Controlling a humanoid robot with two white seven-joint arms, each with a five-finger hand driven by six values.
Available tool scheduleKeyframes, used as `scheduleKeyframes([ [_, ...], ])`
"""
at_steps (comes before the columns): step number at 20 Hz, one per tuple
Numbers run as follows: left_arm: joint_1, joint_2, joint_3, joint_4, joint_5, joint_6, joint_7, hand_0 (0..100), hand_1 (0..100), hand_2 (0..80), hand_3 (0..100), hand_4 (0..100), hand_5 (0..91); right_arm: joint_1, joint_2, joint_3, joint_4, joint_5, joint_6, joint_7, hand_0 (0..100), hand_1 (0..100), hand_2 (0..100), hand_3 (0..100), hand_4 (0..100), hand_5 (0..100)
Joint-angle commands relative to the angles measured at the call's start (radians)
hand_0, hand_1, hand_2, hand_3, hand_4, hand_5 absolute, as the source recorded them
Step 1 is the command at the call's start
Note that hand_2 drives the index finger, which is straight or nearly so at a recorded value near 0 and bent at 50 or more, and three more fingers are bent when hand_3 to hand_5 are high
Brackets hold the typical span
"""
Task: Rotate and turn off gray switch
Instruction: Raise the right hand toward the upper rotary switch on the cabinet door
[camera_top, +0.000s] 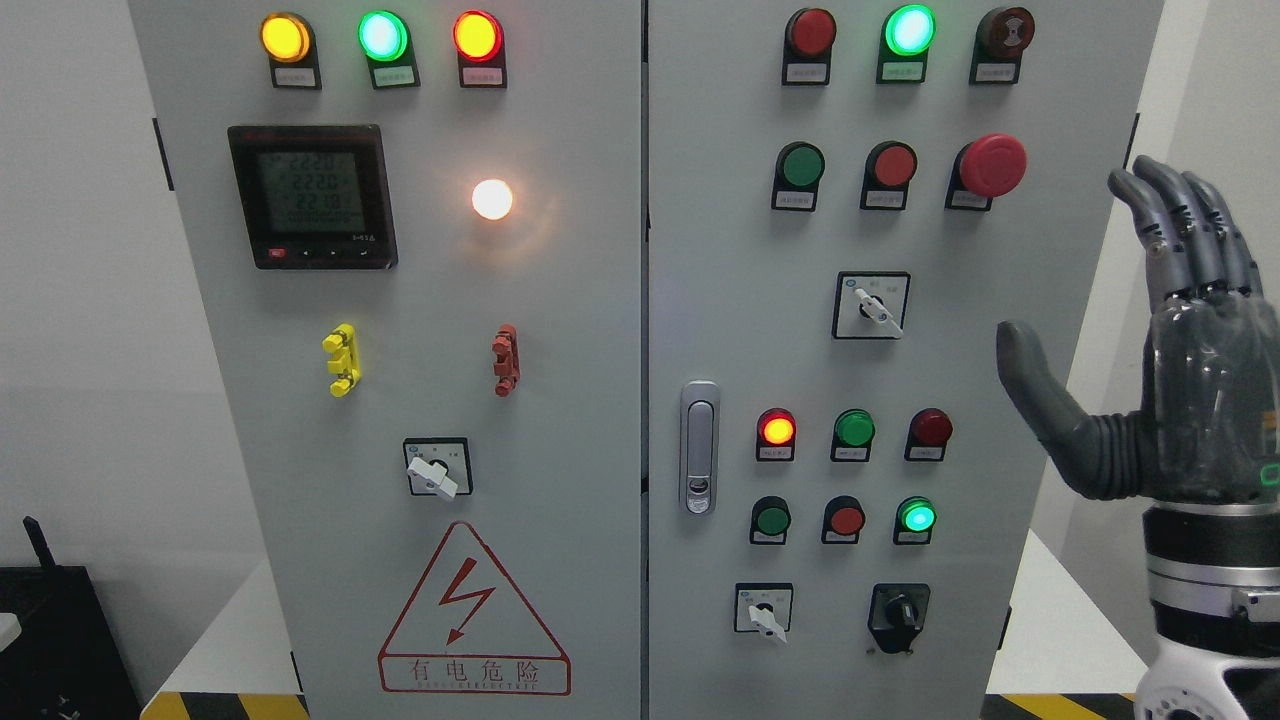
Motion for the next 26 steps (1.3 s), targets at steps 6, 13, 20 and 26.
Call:
scheduleKeyframes([
  [6,-0.009,0.000,0.008,-0.026,0.018,0.001,-0.001,12,39,0.0,0,0,0.0,0.011,0.126,0.012,0.031,-0.012,0.003,-0.034,29,42,32,72,79,85],
  [13,-0.009,0.000,0.008,-0.026,0.020,0.001,-0.001,12,39,0.0,0,0,0.0,0.061,0.184,0.036,0.040,-0.012,0.046,-0.031,25,40,38,90,95,100],
  [20,-0.009,0.000,0.008,-0.026,0.018,0.001,-0.001,12,39,0.0,0,0,0.0,0.055,0.212,0.072,0.069,-0.013,0.121,-0.034,7,41,49,95,98,100],
  [26,-0.009,0.000,0.008,-0.026,0.020,0.001,-0.001,12,39,0.0,0,0,0.0,0.006,0.227,0.078,0.103,-0.028,0.164,-0.035,0,38,55,96,98,100],
])
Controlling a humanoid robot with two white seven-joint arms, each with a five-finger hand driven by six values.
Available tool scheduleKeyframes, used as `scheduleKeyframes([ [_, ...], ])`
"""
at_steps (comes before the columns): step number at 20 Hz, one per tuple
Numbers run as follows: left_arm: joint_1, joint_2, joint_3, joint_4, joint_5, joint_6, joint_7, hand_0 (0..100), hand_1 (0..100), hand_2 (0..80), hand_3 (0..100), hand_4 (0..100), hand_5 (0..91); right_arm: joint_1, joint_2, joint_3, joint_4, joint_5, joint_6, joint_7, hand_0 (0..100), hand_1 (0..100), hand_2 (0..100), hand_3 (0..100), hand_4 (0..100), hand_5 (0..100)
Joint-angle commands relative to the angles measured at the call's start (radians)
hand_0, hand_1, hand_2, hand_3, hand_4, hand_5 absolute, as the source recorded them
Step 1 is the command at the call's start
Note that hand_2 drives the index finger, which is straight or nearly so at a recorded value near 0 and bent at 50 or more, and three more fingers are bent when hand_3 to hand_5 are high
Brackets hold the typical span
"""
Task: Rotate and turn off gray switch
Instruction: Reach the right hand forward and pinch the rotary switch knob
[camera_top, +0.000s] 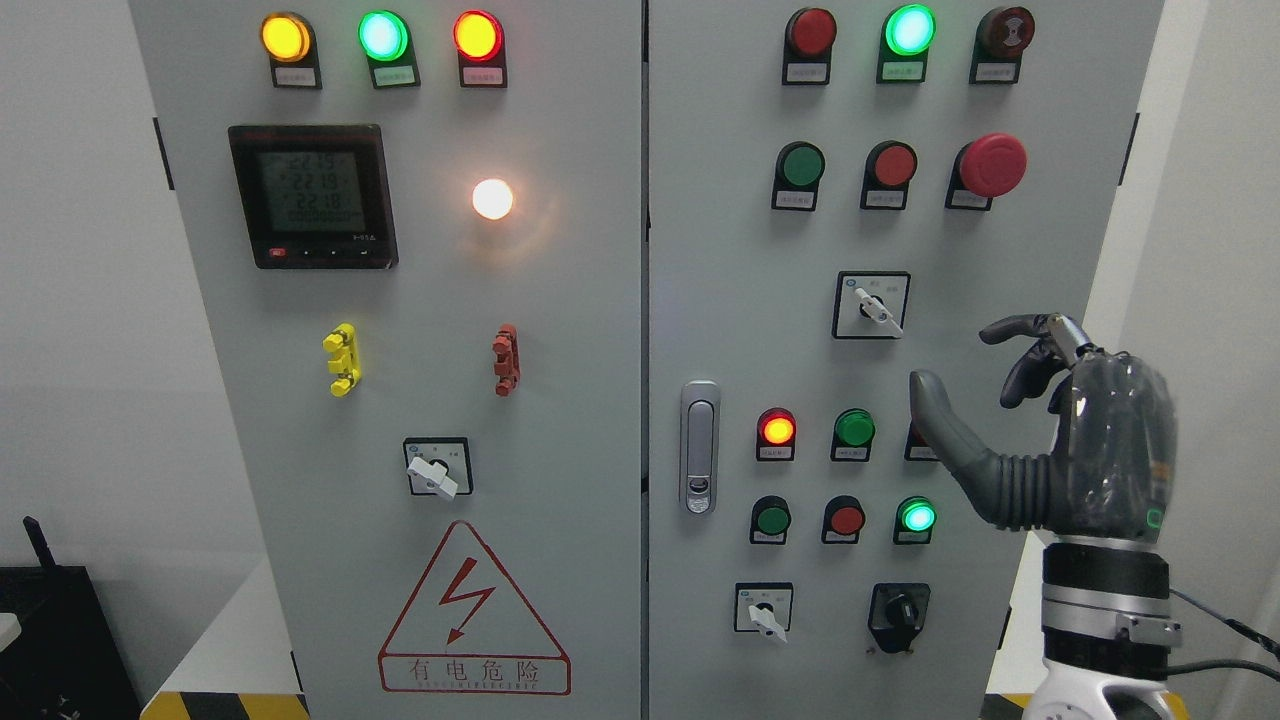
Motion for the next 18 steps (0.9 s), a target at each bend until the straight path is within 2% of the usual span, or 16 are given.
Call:
scheduleKeyframes([
  [1,-0.009,0.000,0.008,-0.026,0.020,-0.001,-0.001,12,39,0.0,0,0,0.0,-0.040,0.053,0.016,0.052,-0.014,0.037,-0.004,0,39,56,96,98,100],
  [9,-0.009,0.000,0.008,-0.026,0.020,-0.001,-0.001,12,39,0.0,0,0,0.0,-0.086,0.054,0.048,0.081,-0.015,0.117,-0.008,0,42,60,98,99,100],
  [18,-0.009,0.000,0.008,-0.026,0.020,0.001,-0.001,12,39,0.0,0,0,0.0,-0.116,0.056,0.055,0.133,-0.020,0.117,-0.010,0,41,61,97,99,100],
])
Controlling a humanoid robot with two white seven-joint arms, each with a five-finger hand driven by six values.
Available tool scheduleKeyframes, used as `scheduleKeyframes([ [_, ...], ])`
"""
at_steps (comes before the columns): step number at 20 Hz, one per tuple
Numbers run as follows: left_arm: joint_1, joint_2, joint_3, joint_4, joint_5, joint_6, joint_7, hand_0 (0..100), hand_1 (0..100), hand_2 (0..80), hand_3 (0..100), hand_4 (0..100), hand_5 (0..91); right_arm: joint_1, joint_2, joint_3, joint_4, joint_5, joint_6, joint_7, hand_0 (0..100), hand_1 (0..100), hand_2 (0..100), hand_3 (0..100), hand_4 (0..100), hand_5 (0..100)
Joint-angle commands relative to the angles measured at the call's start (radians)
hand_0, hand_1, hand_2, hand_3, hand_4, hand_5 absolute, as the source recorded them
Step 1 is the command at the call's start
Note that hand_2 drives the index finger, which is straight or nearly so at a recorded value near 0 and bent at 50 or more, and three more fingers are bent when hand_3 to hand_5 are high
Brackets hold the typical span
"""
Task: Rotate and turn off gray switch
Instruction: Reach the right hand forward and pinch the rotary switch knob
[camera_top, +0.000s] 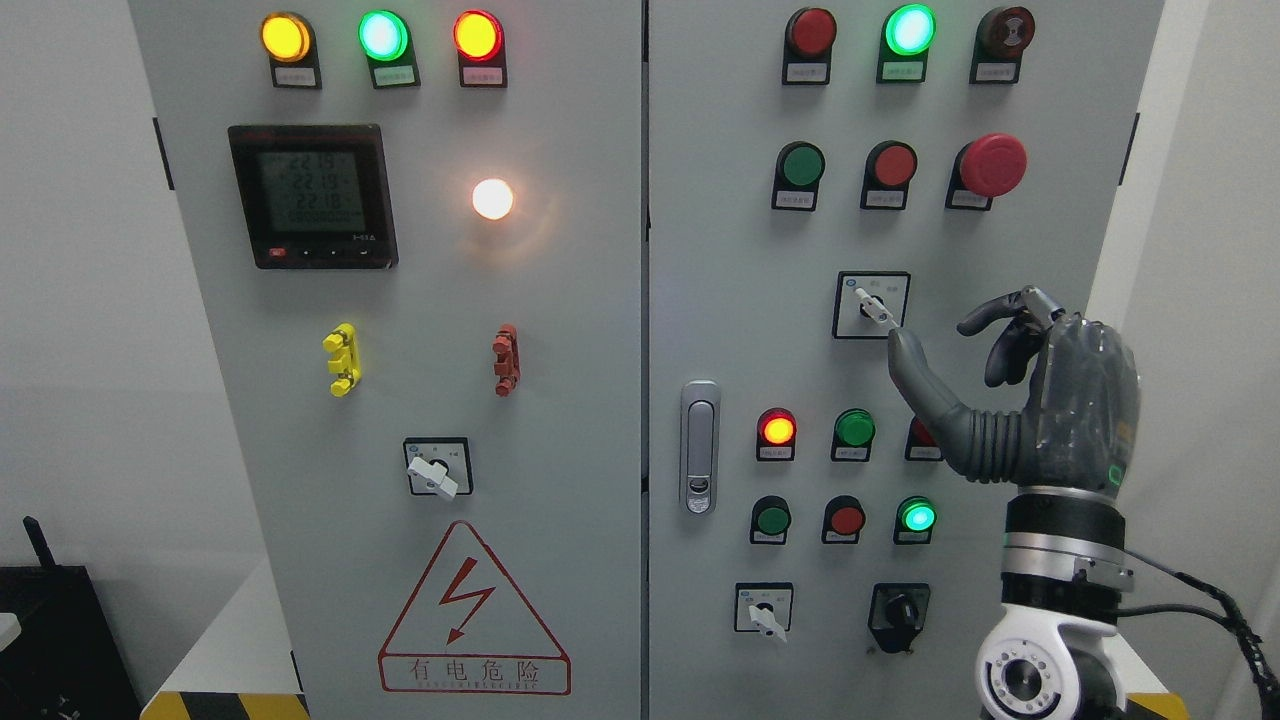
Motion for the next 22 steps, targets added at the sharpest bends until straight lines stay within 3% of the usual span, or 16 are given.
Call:
scheduleKeyframes([
  [1,-0.009,0.000,0.008,-0.026,0.020,-0.001,-0.002,12,39,0.0,0,0,0.0,-0.021,0.012,0.034,0.057,-0.002,0.001,0.000,0,40,61,97,99,100],
  [22,-0.009,0.000,0.008,-0.026,0.020,-0.001,-0.002,12,39,0.0,0,0,0.0,-0.041,0.011,0.044,0.097,-0.002,0.002,-0.001,0,42,60,96,99,100],
])
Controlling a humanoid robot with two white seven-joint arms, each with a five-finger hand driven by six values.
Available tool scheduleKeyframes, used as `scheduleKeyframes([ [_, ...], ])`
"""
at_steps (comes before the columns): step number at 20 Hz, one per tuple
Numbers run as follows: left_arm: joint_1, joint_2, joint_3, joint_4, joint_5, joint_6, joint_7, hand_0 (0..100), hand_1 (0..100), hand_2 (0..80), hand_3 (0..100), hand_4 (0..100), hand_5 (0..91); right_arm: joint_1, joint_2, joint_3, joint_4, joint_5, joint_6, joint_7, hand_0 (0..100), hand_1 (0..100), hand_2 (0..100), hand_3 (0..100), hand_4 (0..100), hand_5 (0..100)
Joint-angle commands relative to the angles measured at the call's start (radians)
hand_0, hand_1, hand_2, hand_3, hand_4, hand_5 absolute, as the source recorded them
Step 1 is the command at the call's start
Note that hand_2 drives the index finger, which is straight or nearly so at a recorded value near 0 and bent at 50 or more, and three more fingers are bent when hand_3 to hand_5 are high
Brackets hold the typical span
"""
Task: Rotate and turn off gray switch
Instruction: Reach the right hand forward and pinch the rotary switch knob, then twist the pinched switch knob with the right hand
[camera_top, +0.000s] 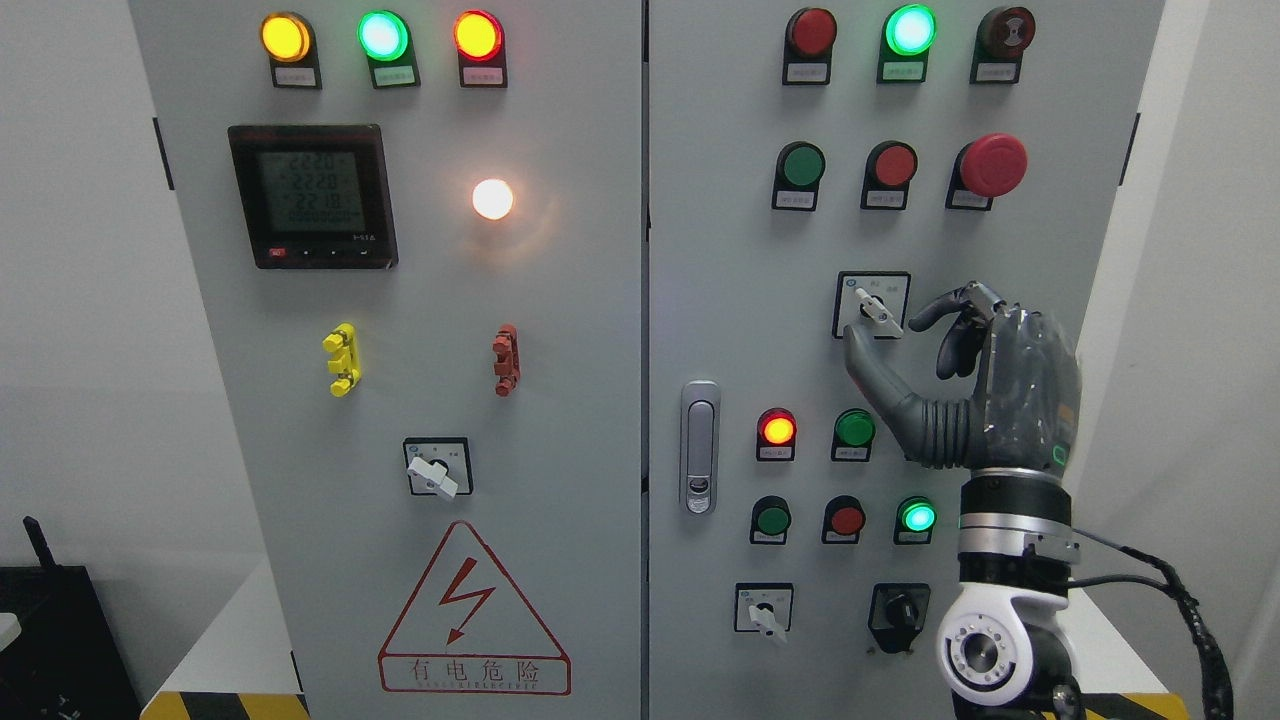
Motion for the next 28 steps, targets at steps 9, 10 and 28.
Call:
scheduleKeyframes([
  [9,-0.009,0.000,0.008,-0.026,0.018,-0.006,0.000,12,39,0.0,0,0,0.0,-0.022,0.001,0.010,0.021,0.001,0.023,0.000,0,42,60,96,98,100],
  [10,-0.009,0.000,0.008,-0.026,0.020,-0.006,0.000,12,39,0.0,0,0,0.0,-0.022,0.001,0.010,0.021,0.000,0.023,0.000,0,42,60,97,98,100],
  [28,-0.009,0.000,0.008,-0.026,0.020,-0.006,0.000,12,39,0.0,0,0,0.0,-0.038,0.001,0.018,0.027,0.003,0.062,0.003,1,43,63,97,97,100],
])
